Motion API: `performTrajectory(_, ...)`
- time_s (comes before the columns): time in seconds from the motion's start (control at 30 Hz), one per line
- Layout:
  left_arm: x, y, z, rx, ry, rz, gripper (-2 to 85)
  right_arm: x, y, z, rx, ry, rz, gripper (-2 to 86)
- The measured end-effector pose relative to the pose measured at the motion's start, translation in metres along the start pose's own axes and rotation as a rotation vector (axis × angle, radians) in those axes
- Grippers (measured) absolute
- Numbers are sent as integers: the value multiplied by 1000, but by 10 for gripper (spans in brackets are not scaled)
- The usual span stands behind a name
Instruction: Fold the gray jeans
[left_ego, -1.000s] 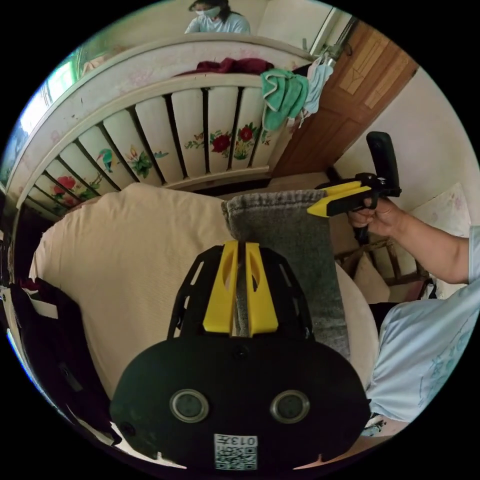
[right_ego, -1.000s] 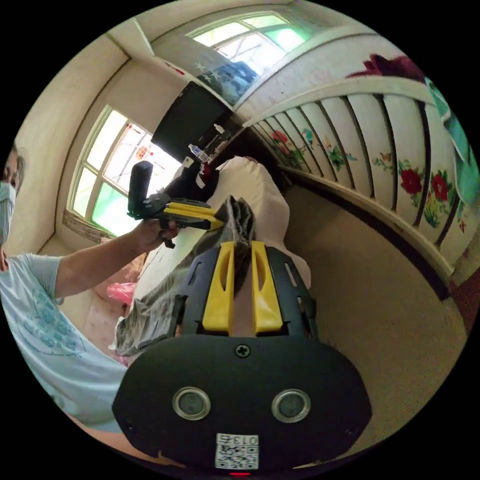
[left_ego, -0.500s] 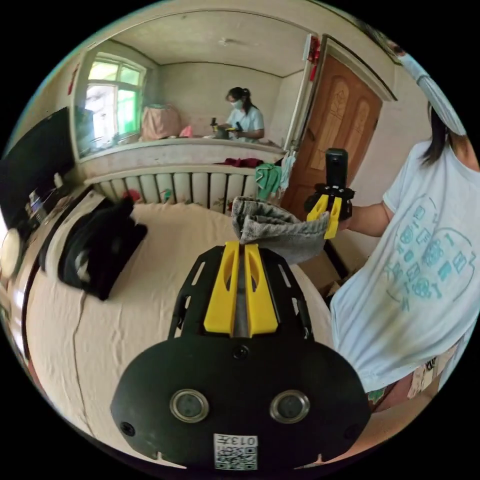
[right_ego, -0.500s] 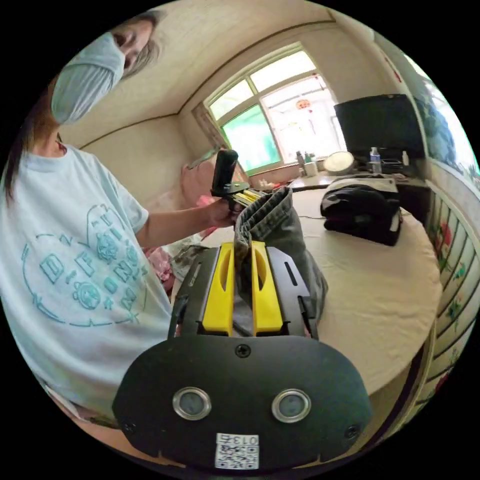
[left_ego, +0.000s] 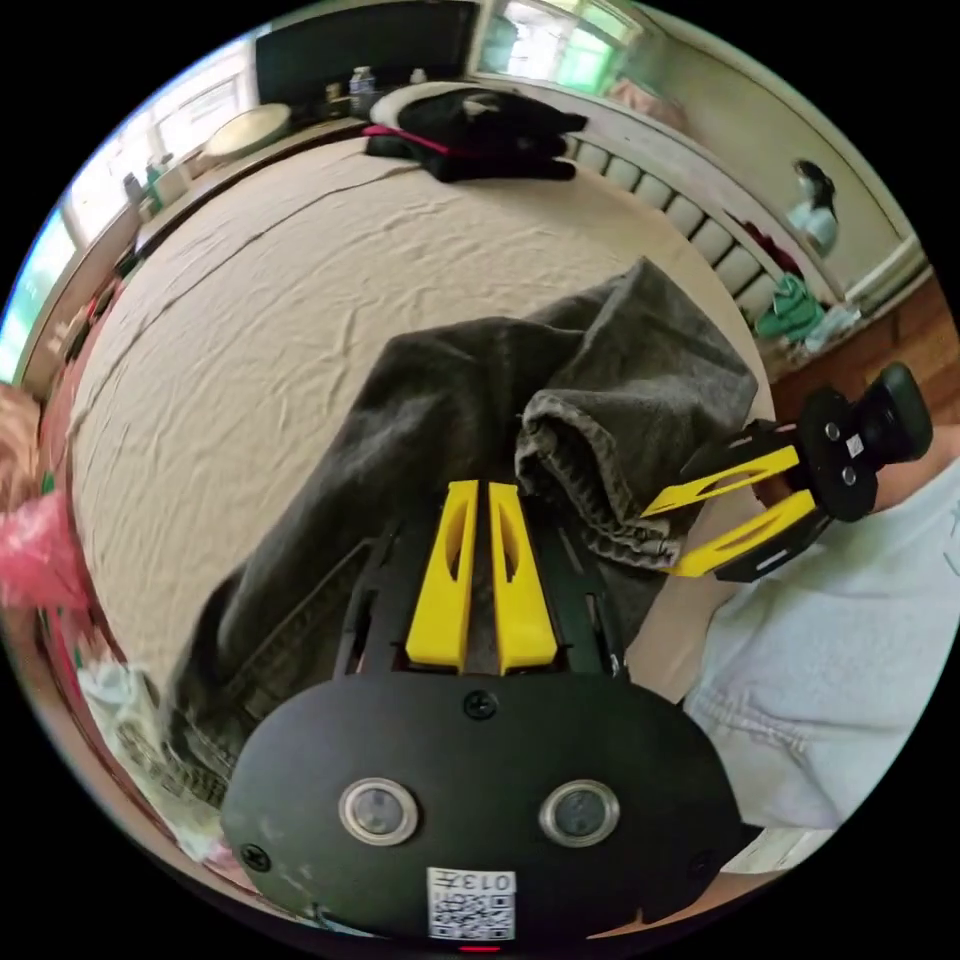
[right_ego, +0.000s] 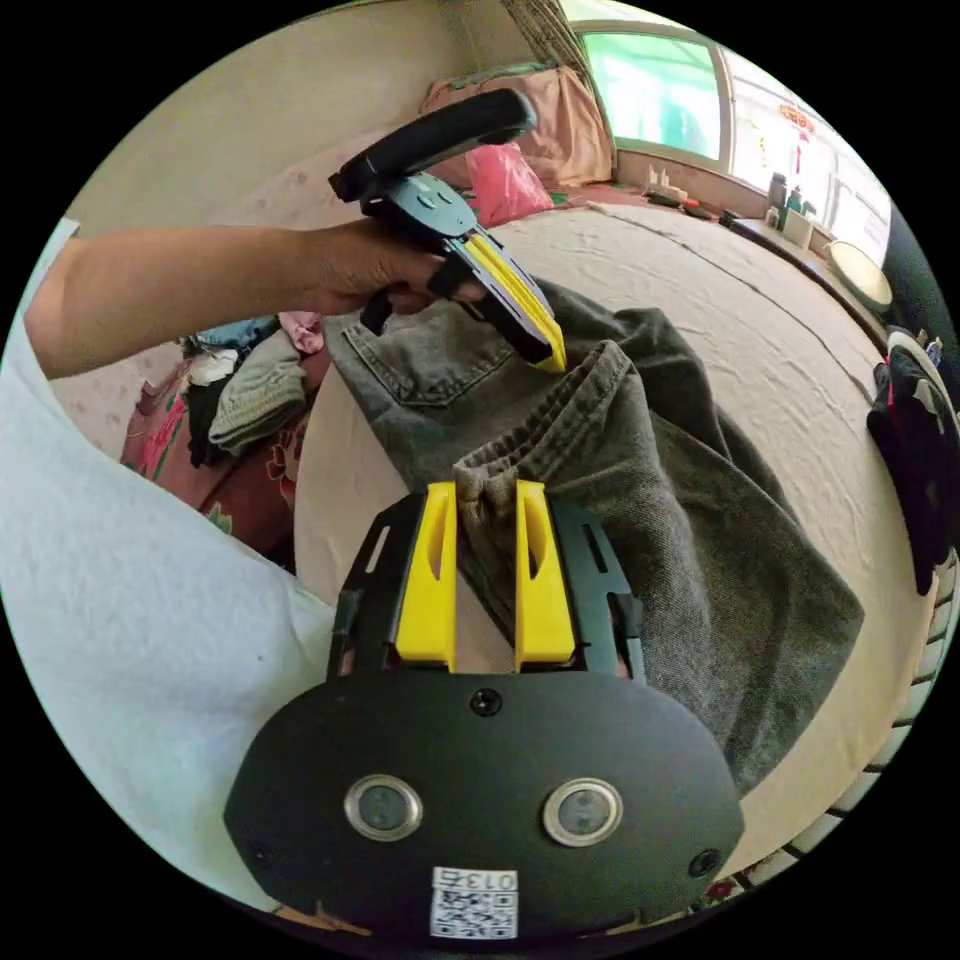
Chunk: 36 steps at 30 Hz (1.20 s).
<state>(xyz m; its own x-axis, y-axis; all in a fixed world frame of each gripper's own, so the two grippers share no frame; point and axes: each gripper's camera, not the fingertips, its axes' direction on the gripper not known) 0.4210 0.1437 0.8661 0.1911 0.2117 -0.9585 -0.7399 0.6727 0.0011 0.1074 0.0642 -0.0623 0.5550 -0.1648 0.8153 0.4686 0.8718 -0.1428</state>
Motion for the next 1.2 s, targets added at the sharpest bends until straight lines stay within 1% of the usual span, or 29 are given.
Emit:
performTrajectory(0.07, -5, 20, -31, 47, 47, -99, 73, 6, 1, -20, 48, -30, 9, 100)
performTrajectory(0.1, -5, 24, -37, 53, 74, -121, 88, 17, 7, -37, 94, 41, 41, 100)
performTrajectory(0.13, -2, 29, -45, 67, 153, -159, 119, 25, 12, -46, 121, 94, 72, 100)
performTrajectory(0.17, 5, 31, -50, 77, 231, -183, 135, 46, 23, -60, 175, 204, 129, 99)
performTrajectory(0.2, 11, 31, -52, 74, 262, -180, 143, 70, 32, -67, 173, 309, 153, 98)
performTrajectory(0.23, 24, 28, -54, 59, 276, -162, 148, 83, 34, -68, 145, 349, 159, 97)
performTrajectory(0.27, 38, 24, -56, 38, 247, -154, 155, 113, 38, -67, 82, 388, 174, 96)
performTrajectory(0.33, 55, 19, -54, 10, 234, -162, 169, 157, 41, -63, 16, 366, 185, 100)
performTrajectory(0.4, 69, 16, -51, -11, 242, -195, 180, 200, 35, -49, -59, 264, 144, 118)
performTrajectory(0.43, 77, 13, -51, -18, 225, -216, 181, 207, 32, -44, -84, 249, 127, 123)
performTrajectory(0.5, 86, 12, -57, -7, 186, -258, 161, 224, 22, -23, -145, 181, 36, 117)
performTrajectory(0.57, 95, 13, -59, -45, 149, -309, 85, 236, 15, -1, -220, 149, 15, 99)
performTrajectory(0.63, 103, 14, -69, -32, 147, -302, 56, 245, 10, 13, -262, 98, 18, 71)
performTrajectory(0.67, 112, 14, -82, 4, 113, -271, 51, 248, 7, 14, -277, 100, 4, 53)
performTrajectory(0.73, 127, 15, -102, 68, 63, -217, 48, 253, 6, 11, -277, 122, 17, 46)
performTrajectory(0.8, 136, 20, -104, 54, 22, -201, 46, 261, 15, 18, -242, 164, 53, 47)
performTrajectory(0.83, 138, 27, -94, 22, 48, -220, 47, 264, 18, 22, -231, 165, 67, 49)
performTrajectory(0.9, 136, 42, -89, 55, 84, -266, 49, 271, 22, 31, -179, 155, 130, 61)
performTrajectory(0.97, 130, 59, -100, 56, 159, -337, 56, 273, 22, 24, -150, 169, 169, 76)
performTrajectory(1.03, 133, 75, -120, 83, 123, -356, 59, 275, 27, 5, -86, 183, 234, 81)
performTrajectory(1.07, 141, 83, -134, 95, 79, -337, 57, 266, 31, -9, -35, 219, 224, 75)
performTrajectory(1.1, 148, 86, -140, 102, 65, -310, 55, 252, 34, -14, -32, 262, 177, 69)
performTrajectory(1.17, 186, 85, -152, 110, 20, -161, 57, 226, 35, -7, -58, 249, 97, 59)
performTrajectory(1.2, 196, 82, -152, 112, 5, -121, 58, 209, 36, 4, -78, 221, 60, 53)
